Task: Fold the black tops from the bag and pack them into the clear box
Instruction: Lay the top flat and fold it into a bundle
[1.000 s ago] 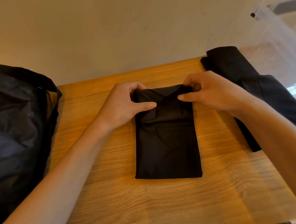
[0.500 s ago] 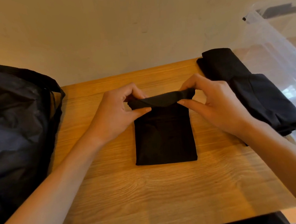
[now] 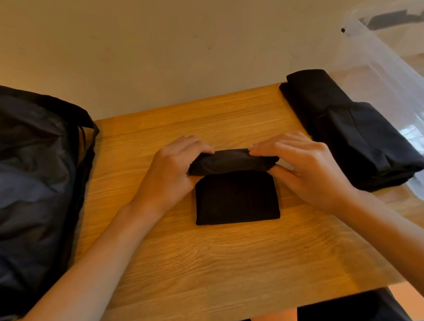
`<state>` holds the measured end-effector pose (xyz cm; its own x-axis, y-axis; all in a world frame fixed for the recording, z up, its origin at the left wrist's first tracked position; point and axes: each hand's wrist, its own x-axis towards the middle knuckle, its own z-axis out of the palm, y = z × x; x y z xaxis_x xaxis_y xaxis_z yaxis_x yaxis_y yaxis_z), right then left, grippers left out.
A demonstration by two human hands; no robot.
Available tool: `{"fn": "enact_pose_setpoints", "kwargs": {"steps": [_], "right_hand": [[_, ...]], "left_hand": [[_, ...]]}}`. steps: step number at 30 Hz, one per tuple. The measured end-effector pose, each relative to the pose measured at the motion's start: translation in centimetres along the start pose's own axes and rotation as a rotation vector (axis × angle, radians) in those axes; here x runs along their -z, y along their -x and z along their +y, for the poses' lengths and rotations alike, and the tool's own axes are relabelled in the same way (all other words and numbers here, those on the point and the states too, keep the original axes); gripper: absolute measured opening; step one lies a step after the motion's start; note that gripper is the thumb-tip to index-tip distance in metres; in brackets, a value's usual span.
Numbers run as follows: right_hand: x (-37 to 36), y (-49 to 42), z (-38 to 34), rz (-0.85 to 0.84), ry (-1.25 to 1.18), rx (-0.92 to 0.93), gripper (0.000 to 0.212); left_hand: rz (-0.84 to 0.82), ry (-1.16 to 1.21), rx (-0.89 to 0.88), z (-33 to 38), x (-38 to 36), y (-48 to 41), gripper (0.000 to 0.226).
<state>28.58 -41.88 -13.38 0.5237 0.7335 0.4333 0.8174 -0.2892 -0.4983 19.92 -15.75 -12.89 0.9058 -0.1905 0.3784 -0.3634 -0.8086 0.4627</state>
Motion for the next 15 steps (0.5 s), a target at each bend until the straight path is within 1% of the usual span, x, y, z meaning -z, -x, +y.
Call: {"fn": "enact_pose_setpoints", "kwargs": {"steps": [2, 3, 5, 9, 12, 15], "right_hand": [[-0.2, 0.4, 0.1, 0.000, -0.002, 0.025, 0.035], [-0.3, 0.7, 0.1, -0.004, -0.001, 0.044, 0.033], [-0.6, 1.6, 0.0, -0.015, 0.006, 0.087, 0.031], [-0.6, 2.8, -0.3, -0.013, 0.018, 0.152, 0.030], [-0.3, 3.5, -0.6, -0.045, 0.035, 0.178, 0.030], [-0.1, 4.3, -0.9, -0.086, 0.047, 0.191, 0.030]], "left_hand": [[0.017, -0.098, -0.079, -0.1, 0.0, 0.0, 0.016], [0.024, -0.142, -0.122, 0.0, 0.0, 0.2, 0.017], [0.015, -0.190, -0.199, 0.3, 0.0, 0.9, 0.026], [-0.046, -0.213, -0.270, 0.5, 0.3, 2.8, 0.035], [-0.087, -0.200, -0.316, 0.9, 0.6, 4.1, 0.029], [-0.119, -0.193, -0.335, 1.4, 0.8, 5.2, 0.029]]}}
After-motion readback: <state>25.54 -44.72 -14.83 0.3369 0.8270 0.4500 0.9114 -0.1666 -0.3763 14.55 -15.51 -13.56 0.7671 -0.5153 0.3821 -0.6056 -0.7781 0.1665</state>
